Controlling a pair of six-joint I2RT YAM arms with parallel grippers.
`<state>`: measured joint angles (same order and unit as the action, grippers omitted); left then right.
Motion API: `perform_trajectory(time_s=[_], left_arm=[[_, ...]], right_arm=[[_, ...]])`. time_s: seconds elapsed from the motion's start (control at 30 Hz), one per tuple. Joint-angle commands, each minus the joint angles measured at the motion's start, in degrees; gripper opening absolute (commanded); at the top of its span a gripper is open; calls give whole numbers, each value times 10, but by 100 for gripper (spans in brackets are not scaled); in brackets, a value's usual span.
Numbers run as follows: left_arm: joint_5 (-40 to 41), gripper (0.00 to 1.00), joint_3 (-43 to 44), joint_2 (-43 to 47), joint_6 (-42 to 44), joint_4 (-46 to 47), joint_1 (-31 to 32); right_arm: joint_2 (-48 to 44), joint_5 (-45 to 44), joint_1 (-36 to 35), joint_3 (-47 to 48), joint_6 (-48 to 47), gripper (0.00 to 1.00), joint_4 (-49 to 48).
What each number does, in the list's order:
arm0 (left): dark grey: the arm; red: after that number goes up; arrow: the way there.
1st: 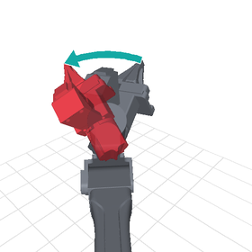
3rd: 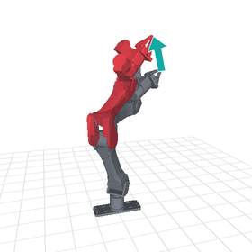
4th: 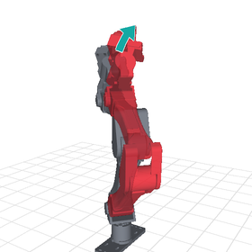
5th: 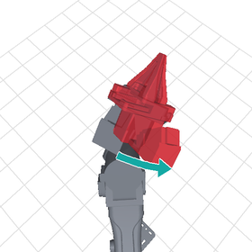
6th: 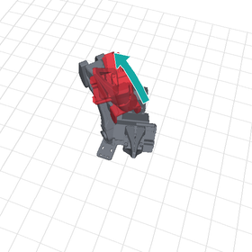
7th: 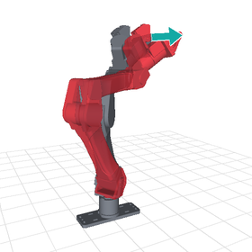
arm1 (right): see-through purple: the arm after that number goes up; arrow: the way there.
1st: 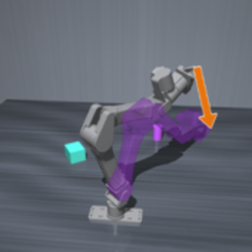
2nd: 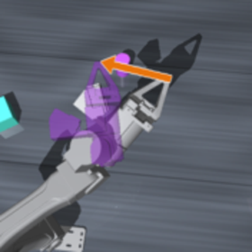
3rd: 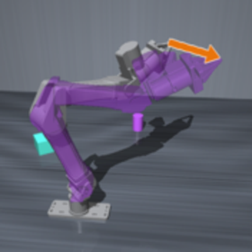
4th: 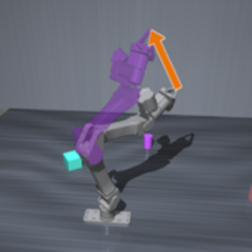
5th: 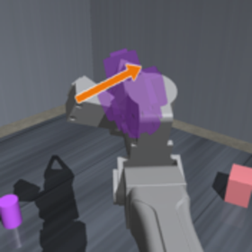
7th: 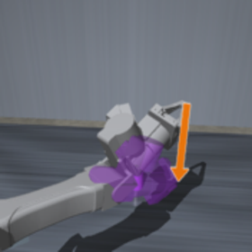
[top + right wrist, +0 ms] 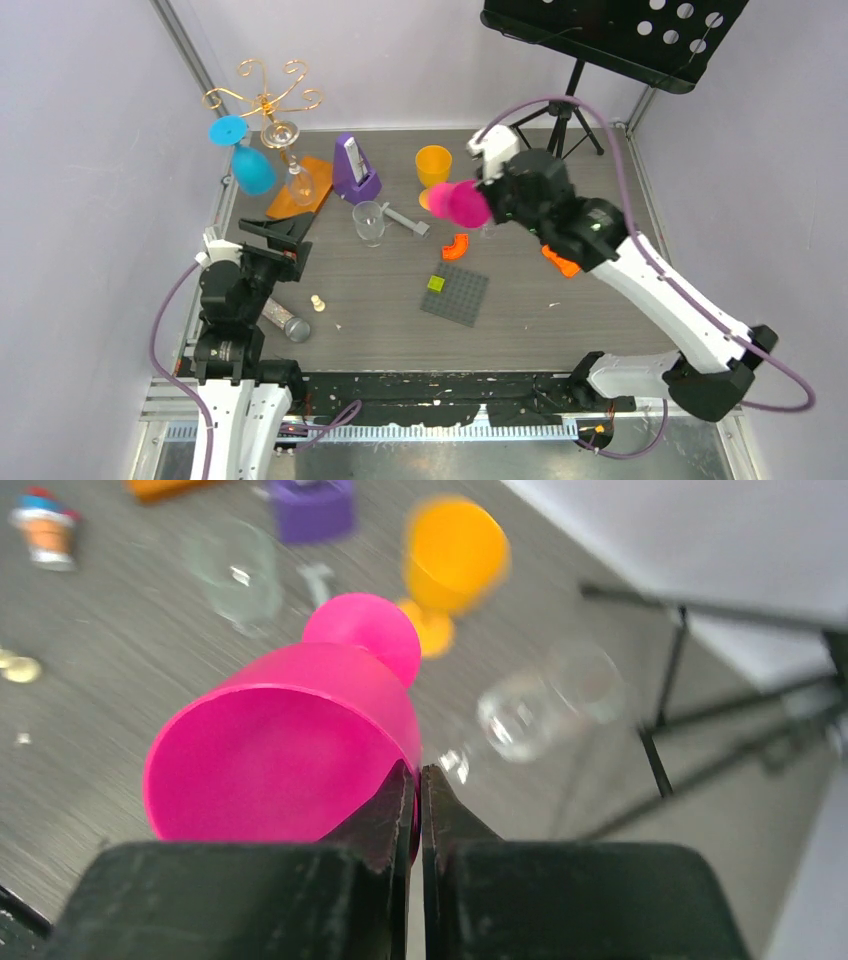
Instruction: Place the wine glass upside down on the wine glass rack
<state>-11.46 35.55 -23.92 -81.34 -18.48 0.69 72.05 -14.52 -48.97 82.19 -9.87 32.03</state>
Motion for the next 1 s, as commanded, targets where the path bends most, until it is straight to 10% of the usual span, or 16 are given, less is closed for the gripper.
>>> perform_trajectory(time_s=[0.0, 0.3, 0.63, 0.97], left_arm=[[32, 100, 58, -14, 142, -55, 2], [53, 99, 112, -28, 240, -71, 2], [44, 99, 122, -46, 279, -83, 2], [45, 100, 115, -44, 282, -80, 2]], right_arm=[[-34, -25, 81, 32, 121, 5, 267], [-62, 47, 289, -146, 265, 5, 202], [-6, 36, 310, -152, 273, 7, 248], [32, 9, 313, -124, 265, 48, 263]])
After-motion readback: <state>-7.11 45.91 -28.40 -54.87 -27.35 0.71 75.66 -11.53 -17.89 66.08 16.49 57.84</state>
